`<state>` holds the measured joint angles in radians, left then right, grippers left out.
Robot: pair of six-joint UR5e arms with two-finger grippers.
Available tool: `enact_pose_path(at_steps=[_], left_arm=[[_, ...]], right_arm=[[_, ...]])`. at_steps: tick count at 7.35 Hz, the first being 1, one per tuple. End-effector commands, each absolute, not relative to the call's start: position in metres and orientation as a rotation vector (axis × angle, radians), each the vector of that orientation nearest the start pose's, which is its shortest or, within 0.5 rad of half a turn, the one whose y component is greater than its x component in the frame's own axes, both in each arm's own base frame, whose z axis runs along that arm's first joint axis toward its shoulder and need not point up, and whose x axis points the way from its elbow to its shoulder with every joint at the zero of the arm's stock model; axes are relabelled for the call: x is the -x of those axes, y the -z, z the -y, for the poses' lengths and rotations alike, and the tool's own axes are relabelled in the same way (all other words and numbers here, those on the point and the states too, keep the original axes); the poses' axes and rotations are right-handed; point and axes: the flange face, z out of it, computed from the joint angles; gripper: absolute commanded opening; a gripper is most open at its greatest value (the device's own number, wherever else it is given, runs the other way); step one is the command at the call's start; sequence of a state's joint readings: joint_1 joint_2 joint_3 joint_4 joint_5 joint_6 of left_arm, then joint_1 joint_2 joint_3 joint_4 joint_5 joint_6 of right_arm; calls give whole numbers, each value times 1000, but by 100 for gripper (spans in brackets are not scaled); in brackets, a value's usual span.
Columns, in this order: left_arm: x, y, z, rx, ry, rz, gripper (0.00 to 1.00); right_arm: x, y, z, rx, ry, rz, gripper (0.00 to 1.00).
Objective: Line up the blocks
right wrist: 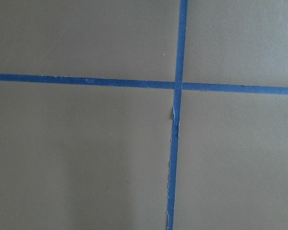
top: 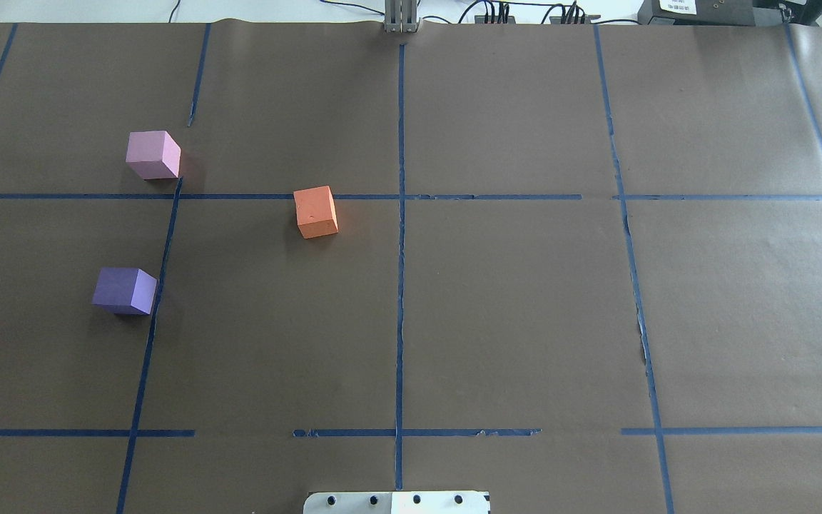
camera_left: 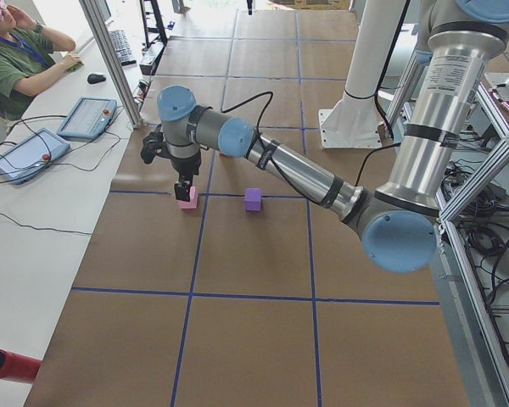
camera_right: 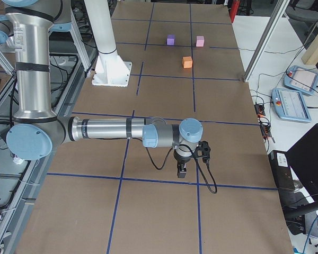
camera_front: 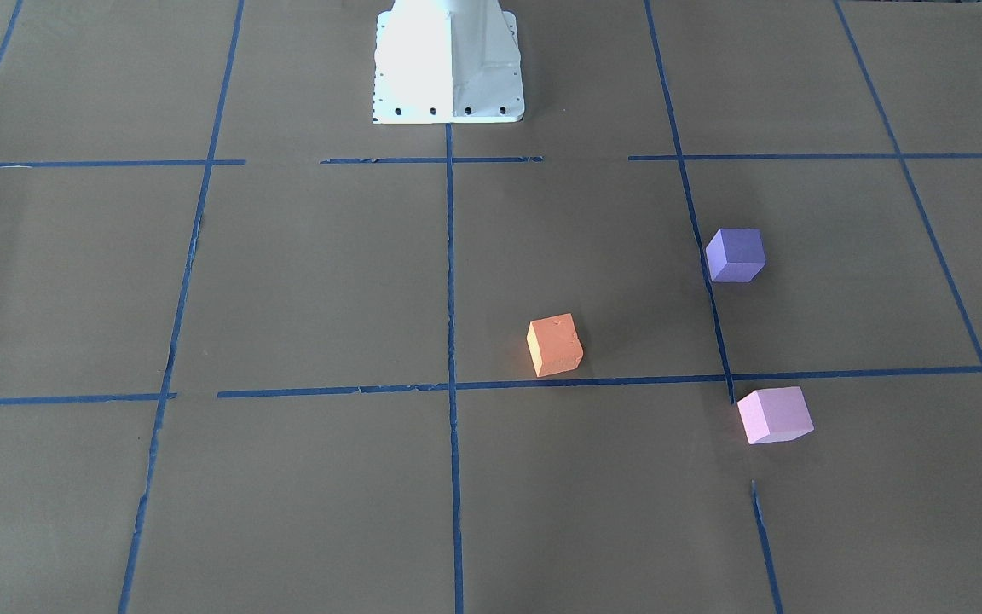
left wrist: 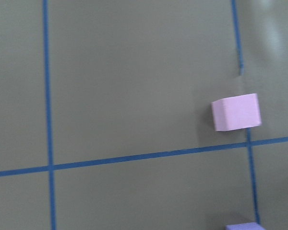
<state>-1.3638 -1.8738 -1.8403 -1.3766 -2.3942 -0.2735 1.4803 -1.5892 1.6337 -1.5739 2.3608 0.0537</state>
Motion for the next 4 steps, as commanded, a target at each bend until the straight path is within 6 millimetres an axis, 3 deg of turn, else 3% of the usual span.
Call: enact_pose_path(at_steps=[1, 3, 4], left_arm=[[-181, -301, 581, -66, -112, -921, 100], [-247, -224, 567, -33, -79, -980, 100], [-297, -197, 557, -36, -99, -960, 100]], right_arm=[[-18, -636, 490, 18, 51, 791, 100], [-18, -636, 490, 18, 50, 791, 100], [-18, -636, 490, 18, 51, 791, 100]])
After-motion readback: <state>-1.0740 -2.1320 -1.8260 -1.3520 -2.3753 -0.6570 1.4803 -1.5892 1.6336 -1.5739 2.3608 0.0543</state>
